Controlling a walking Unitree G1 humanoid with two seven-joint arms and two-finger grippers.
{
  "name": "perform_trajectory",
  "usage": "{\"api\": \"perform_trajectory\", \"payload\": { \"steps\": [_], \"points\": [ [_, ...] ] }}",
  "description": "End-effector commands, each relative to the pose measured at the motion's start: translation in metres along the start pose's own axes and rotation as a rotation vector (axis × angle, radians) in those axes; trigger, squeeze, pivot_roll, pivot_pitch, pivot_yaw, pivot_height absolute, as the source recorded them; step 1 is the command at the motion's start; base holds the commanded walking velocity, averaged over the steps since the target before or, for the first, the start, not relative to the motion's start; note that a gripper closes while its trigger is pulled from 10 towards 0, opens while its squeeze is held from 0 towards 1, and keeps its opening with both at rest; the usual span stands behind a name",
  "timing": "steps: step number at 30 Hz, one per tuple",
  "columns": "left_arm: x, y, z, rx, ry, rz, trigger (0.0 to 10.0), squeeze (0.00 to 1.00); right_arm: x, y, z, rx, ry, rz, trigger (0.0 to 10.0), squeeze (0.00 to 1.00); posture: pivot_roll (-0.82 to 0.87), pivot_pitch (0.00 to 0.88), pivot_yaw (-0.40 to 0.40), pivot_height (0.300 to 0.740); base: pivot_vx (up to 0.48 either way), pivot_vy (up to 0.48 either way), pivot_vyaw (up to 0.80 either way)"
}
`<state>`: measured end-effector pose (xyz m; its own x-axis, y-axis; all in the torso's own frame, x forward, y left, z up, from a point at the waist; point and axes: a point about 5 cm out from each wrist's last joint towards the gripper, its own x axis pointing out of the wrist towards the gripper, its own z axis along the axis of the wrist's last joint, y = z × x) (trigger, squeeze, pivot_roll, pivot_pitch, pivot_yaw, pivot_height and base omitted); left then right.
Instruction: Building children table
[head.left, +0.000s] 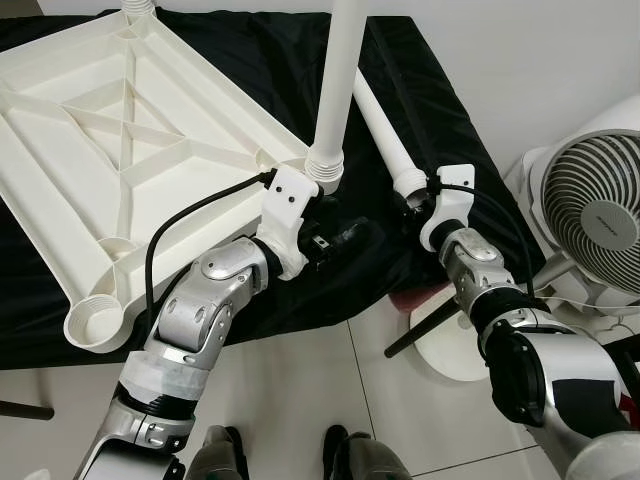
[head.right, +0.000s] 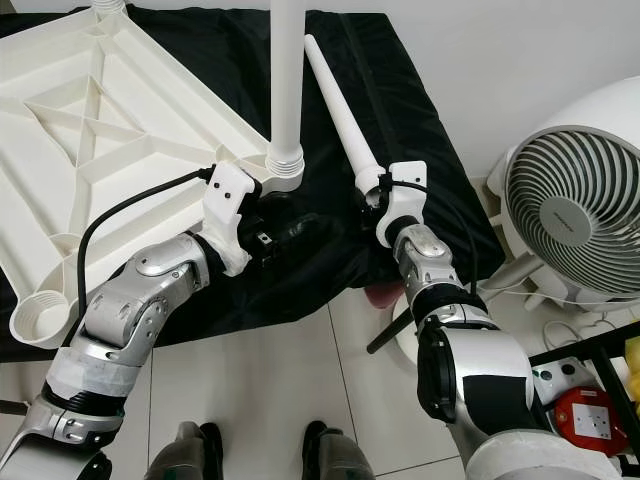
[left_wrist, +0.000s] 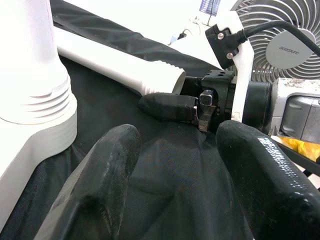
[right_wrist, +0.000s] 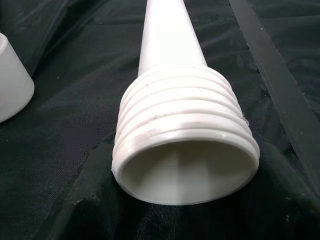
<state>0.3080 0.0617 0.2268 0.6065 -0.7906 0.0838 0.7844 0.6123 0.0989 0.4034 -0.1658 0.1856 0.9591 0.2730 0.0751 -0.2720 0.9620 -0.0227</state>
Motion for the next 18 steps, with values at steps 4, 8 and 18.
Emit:
{"api": "perform_trajectory", "payload": {
  "steps": [4,8,18],
  "points": [
    [0.0,-0.002,-0.002,0.017,0.001,-0.014,10.0,0.0,-0.006,-0.006,0.003,0.02,-0.105,-0.033,10.0,0.0,0.04,0.23,-0.087,0.74,0.0,0.0,0.0],
    [0.001,-0.003,-0.002,0.015,-0.004,-0.016,10.0,0.0,-0.009,-0.005,0.011,0.011,-0.196,-0.033,10.0,0.0,0.04,0.222,-0.087,0.74,0.0,0.0,0.0],
    [-0.001,0.01,0.012,-0.056,-0.072,-0.05,10.0,0.0,-0.026,-0.003,0.052,-0.055,-0.524,-0.065,10.0,0.0,0.04,0.162,-0.078,0.74,0.0,0.0,0.0]
  ]
}}
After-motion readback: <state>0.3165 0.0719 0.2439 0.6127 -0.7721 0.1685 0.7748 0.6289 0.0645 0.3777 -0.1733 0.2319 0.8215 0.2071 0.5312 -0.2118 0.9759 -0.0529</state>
